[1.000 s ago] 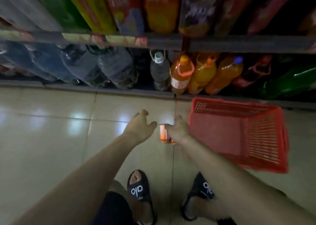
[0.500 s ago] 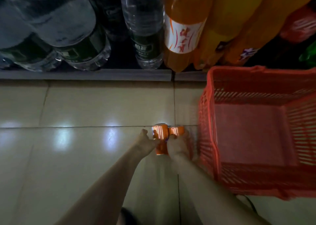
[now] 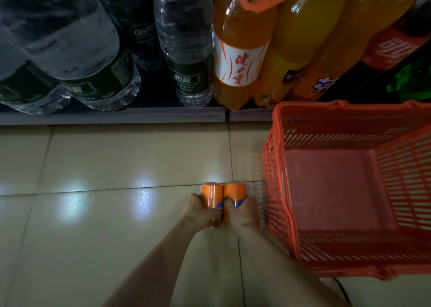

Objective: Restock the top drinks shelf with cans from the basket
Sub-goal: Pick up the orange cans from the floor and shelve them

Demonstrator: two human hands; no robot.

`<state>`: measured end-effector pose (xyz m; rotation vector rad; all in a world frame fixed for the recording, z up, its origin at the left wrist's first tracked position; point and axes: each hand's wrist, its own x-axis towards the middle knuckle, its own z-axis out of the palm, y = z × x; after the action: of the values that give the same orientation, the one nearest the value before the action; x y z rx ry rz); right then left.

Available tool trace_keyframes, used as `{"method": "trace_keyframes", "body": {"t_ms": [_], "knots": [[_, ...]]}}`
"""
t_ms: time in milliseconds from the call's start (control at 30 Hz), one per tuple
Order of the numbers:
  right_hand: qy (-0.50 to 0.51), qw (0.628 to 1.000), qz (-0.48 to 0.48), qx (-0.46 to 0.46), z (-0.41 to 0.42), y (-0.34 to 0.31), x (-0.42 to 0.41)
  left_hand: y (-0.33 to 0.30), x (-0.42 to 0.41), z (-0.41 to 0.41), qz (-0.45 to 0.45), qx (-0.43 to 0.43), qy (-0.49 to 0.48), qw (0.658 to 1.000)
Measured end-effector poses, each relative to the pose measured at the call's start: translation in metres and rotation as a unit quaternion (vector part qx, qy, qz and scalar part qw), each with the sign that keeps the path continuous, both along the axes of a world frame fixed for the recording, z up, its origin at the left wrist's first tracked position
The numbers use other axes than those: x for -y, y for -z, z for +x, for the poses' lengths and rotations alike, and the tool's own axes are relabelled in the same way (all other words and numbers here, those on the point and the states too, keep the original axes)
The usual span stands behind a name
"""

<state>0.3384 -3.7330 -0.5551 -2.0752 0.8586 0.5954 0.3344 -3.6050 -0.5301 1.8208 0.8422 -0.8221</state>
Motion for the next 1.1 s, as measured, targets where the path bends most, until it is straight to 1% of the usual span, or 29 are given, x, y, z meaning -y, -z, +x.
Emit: {"method": "trace_keyframes", "body": {"t_ms": [67, 133, 200, 267, 367, 467, 633, 767, 900, 1000, 1100], "knots": [[0.002, 1.000, 0.004, 0.026, 0.003, -0.014, -0.005, -0.018, -0.007, -0.003, -0.016, 0.006, -0.012, 1.000], [0.006, 0.998, 0.020, 0.052, 0.009, -0.043, -0.010, -0.045, -0.016, -0.005, -0.031, 0.023, -0.029, 0.999], [-0.009, 0.996, 0.044, 0.080, 0.016, -0.087, -0.016, -0.089, -0.027, -0.003, -0.042, 0.045, -0.051, 0.997], [-0.020, 0.989, 0.084, 0.118, 0.024, -0.148, -0.020, -0.152, -0.038, 0.005, -0.051, 0.067, -0.062, 0.995], [-0.051, 0.975, 0.120, 0.179, 0.042, -0.268, -0.023, -0.277, -0.052, 0.021, -0.058, 0.117, -0.066, 0.989], [-0.074, 0.952, 0.170, 0.243, 0.063, -0.396, -0.019, -0.416, -0.061, 0.038, -0.053, 0.184, -0.049, 0.980], [-0.094, 0.916, 0.214, 0.327, 0.100, -0.639, -0.005, -0.669, -0.058, 0.075, -0.053, 0.290, 0.031, 0.955], [-0.086, 0.875, 0.233, 0.416, 0.122, -0.831, 0.013, -0.870, -0.048, 0.100, -0.038, 0.391, 0.083, 0.916], [-0.091, 0.816, 0.256, 0.510, 0.138, -1.008, 0.036, -1.049, -0.025, 0.116, -0.021, 0.491, 0.130, 0.861], [-0.090, 0.768, 0.247, 0.584, 0.147, -1.125, 0.058, -1.161, -0.005, 0.123, -0.019, 0.567, 0.136, 0.812], [-0.094, 0.722, 0.227, 0.646, 0.156, -1.222, 0.079, -1.252, 0.017, 0.128, -0.012, 0.626, 0.123, 0.770]]}}
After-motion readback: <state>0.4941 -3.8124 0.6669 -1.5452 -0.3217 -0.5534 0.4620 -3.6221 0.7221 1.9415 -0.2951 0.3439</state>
